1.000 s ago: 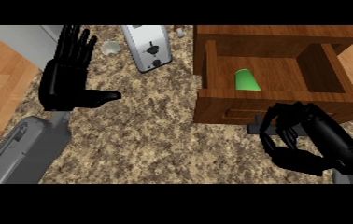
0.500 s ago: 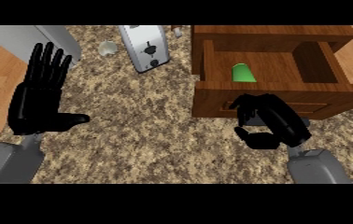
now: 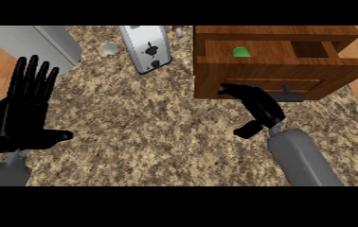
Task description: Pick up the cup, place it into the drawer and close the drawer
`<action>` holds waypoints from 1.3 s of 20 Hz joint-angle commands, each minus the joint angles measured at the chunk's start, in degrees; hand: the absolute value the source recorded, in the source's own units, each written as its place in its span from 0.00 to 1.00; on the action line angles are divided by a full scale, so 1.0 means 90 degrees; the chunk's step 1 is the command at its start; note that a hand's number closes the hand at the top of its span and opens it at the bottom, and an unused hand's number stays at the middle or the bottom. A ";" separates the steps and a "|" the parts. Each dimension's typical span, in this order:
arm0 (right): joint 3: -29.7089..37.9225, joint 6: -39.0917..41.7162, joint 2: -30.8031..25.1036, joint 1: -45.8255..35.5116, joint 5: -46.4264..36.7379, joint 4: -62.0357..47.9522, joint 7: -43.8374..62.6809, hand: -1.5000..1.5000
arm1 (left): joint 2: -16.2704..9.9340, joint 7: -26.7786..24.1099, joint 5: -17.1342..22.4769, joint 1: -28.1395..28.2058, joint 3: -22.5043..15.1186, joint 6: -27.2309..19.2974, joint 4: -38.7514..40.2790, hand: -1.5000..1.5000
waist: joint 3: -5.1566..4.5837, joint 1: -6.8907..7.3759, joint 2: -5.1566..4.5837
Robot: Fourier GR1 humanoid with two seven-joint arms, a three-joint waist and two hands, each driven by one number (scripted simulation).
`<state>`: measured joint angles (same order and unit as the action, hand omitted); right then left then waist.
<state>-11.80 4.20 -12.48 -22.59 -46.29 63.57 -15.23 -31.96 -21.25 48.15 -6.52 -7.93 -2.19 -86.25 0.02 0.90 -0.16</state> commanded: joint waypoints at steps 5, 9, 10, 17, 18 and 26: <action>0.0676 -0.0360 0.0206 -0.1450 -0.0034 -0.2605 -0.0823 0.00 | 0.0226 0.0094 -0.0295 0.0473 0.0231 0.0265 -0.0316 0.00 | 0.0003 0.0041 -0.0006; 0.1199 -0.0345 -0.0133 -0.2216 0.0204 -0.3954 -0.1633 0.00 | 0.0092 0.0058 -0.0196 -0.0031 0.0564 0.0806 0.0509 0.00 | 0.0006 0.0088 -0.0056; 0.1277 -0.0415 -0.0030 -0.2596 0.0174 -0.4269 -0.1478 0.00 | 0.0034 0.0104 -0.0089 0.0250 0.0550 0.0933 0.0093 0.00 | 0.0009 0.0188 -0.0064; 0.1439 -0.0537 -0.0336 -0.3084 0.0030 -0.5386 -0.1915 0.00 | 0.0173 0.0220 -0.0167 0.0125 0.0560 0.0981 0.0245 0.00 | 0.0014 0.0289 -0.0135; 0.1538 -0.0404 -0.0461 -0.3375 0.0091 -0.5421 -0.1782 0.00 | 0.0228 -0.0012 -0.0214 0.0179 0.0575 0.1175 0.0417 0.00 | 0.0012 0.0339 -0.0162; 0.1766 -0.0016 -0.0913 -0.4002 0.0225 -0.5789 -0.1935 0.00 | 0.0319 -0.0047 -0.0539 -0.0037 0.0425 0.1109 0.0485 0.00 | 0.0016 0.0442 -0.0223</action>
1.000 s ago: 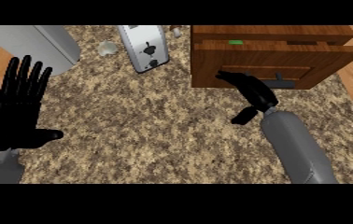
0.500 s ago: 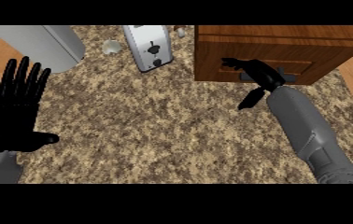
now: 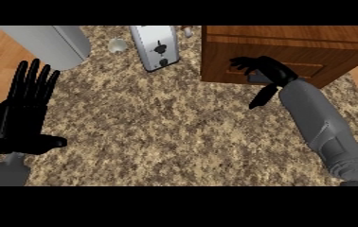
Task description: Pick up the cup, place it into the drawer and close the drawer
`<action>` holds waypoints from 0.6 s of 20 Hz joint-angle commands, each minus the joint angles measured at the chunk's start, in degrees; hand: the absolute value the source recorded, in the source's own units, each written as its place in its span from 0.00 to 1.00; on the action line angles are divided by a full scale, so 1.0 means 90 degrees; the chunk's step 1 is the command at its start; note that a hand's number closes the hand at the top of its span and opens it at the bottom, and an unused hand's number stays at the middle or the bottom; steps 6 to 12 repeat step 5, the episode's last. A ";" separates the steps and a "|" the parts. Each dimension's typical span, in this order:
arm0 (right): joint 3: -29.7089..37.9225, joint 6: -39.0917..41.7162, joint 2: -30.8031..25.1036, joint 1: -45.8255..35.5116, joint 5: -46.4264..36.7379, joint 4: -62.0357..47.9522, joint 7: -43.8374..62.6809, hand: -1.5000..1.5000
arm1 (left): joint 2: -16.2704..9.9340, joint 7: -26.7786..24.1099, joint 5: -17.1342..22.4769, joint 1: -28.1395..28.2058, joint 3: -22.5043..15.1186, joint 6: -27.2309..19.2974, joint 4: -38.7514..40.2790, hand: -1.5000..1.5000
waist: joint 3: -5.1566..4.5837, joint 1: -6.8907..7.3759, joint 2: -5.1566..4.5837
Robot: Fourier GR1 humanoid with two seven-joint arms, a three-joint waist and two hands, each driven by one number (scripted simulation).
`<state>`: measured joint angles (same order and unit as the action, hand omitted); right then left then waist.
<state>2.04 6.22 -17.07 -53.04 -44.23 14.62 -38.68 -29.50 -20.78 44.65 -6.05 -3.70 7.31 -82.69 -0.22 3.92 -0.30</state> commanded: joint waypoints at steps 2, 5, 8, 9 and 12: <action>0.0196 -0.0309 -0.0323 -0.0584 -0.0032 -0.0438 0.0743 0.00 | 0.0175 -0.0271 -0.0191 0.0011 -0.0048 0.0075 0.0202 0.00 | 0.0040 0.0152 -0.0218; 0.0210 0.0046 -0.0683 -0.0711 -0.0004 -0.0510 0.0512 0.00 | 0.0173 -0.0085 -0.0178 -0.0040 -0.0096 0.0006 0.0103 0.00 | 0.0044 0.0131 -0.0197; 0.0210 0.0046 -0.0683 -0.0711 -0.0004 -0.0510 0.0512 0.00 | 0.0173 -0.0085 -0.0178 -0.0040 -0.0096 0.0006 0.0103 0.00 | 0.0044 0.0131 -0.0197; 0.0210 0.0046 -0.0683 -0.0711 -0.0004 -0.0510 0.0512 0.00 | 0.0173 -0.0085 -0.0178 -0.0040 -0.0096 0.0006 0.0103 0.00 | 0.0044 0.0131 -0.0197; 0.0210 0.0046 -0.0683 -0.0711 -0.0004 -0.0510 0.0512 0.00 | 0.0173 -0.0085 -0.0178 -0.0040 -0.0096 0.0006 0.0103 0.00 | 0.0044 0.0131 -0.0197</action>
